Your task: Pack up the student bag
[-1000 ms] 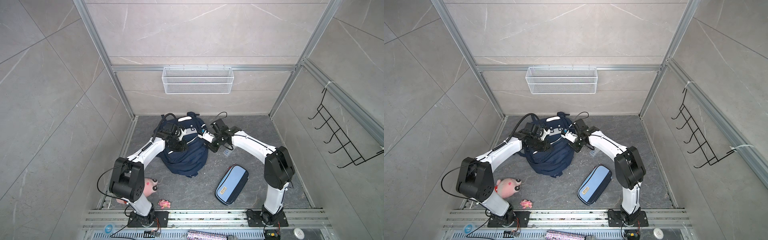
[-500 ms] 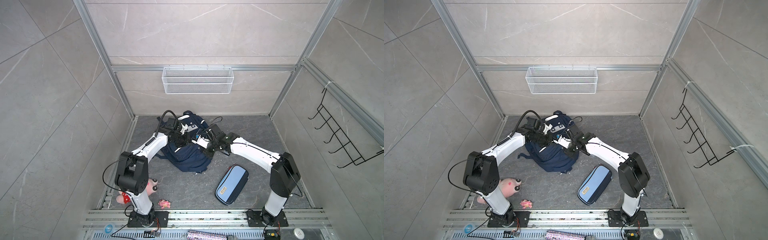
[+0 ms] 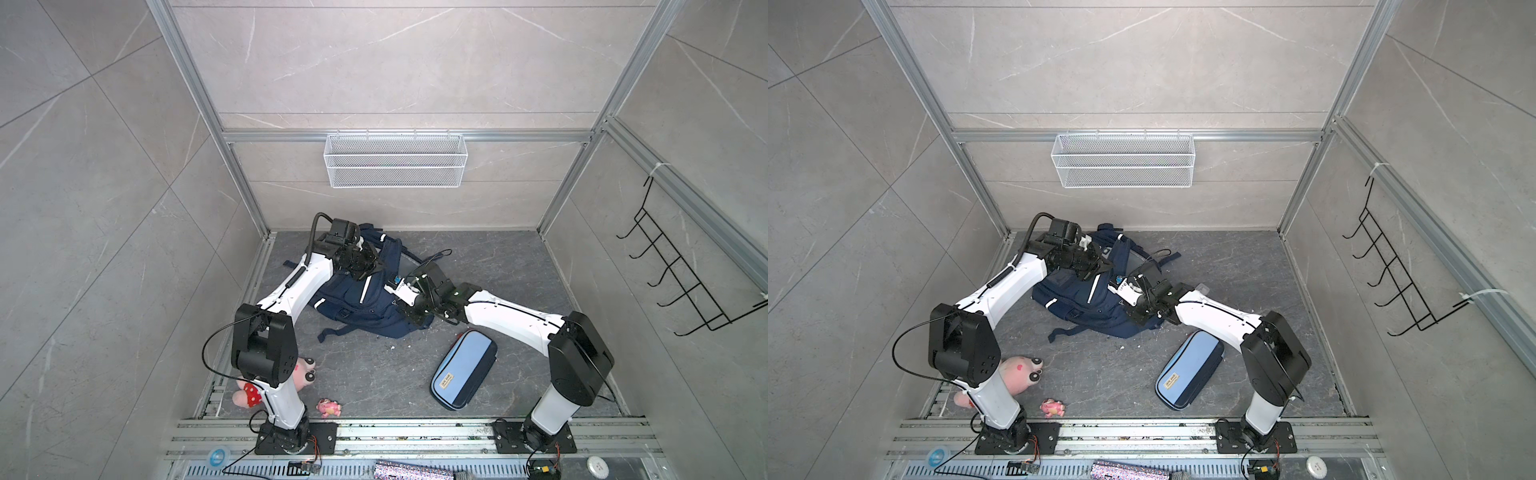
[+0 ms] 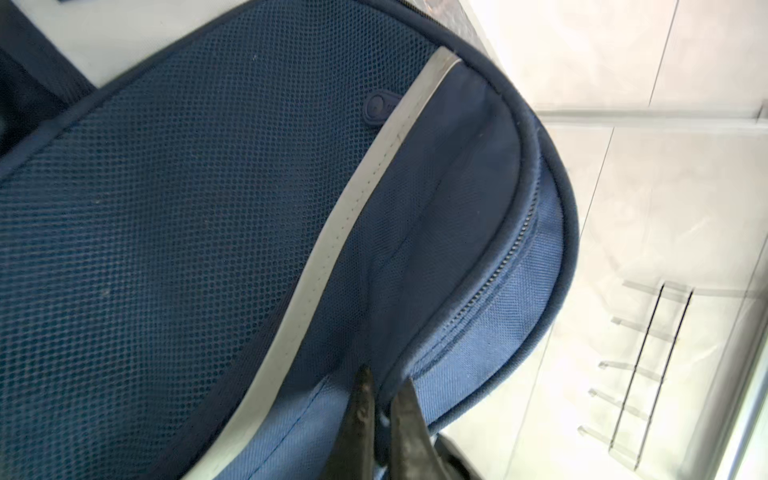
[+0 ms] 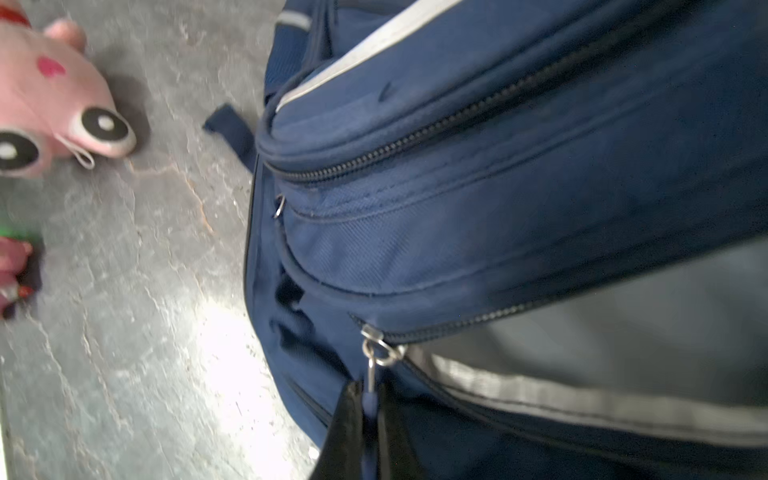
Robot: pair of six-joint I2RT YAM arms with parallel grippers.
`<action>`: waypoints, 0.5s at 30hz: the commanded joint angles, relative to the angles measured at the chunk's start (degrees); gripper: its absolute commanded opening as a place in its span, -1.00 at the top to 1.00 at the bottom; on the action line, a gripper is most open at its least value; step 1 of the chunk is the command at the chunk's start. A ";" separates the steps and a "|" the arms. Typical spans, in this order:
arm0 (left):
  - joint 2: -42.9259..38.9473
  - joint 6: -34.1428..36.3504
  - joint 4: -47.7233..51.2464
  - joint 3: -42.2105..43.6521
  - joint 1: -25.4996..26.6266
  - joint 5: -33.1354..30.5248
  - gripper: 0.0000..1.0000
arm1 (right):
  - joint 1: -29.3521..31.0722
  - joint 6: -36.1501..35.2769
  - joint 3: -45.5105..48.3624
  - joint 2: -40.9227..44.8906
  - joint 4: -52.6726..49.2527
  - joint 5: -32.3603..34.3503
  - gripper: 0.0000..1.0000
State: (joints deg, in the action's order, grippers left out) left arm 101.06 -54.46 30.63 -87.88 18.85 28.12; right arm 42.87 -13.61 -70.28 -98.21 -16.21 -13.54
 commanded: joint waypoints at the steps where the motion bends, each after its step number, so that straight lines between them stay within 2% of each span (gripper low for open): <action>1: -5.02 -10.08 -11.43 -3.83 -2.85 -7.65 1.00 | 3.55 2.96 1.48 -0.52 -3.26 -3.22 1.00; 5: -4.85 -18.45 -17.90 -1.90 -2.70 -10.92 1.00 | 7.65 0.60 -0.38 -2.91 -4.31 1.18 1.00; 11: -2.39 -23.27 -20.63 -4.98 -2.11 -12.45 1.00 | 11.86 -0.42 -1.29 -3.00 -3.04 7.97 1.00; 15: -2.03 -27.38 -24.69 -4.28 -1.22 -13.02 1.00 | 14.01 2.69 -2.38 -5.22 -0.64 12.26 1.00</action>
State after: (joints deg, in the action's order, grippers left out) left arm 100.33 -74.61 25.10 -87.72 18.72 21.28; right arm 52.49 -12.10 -72.07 -100.71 -12.56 0.60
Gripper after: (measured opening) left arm 0.064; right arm 0.085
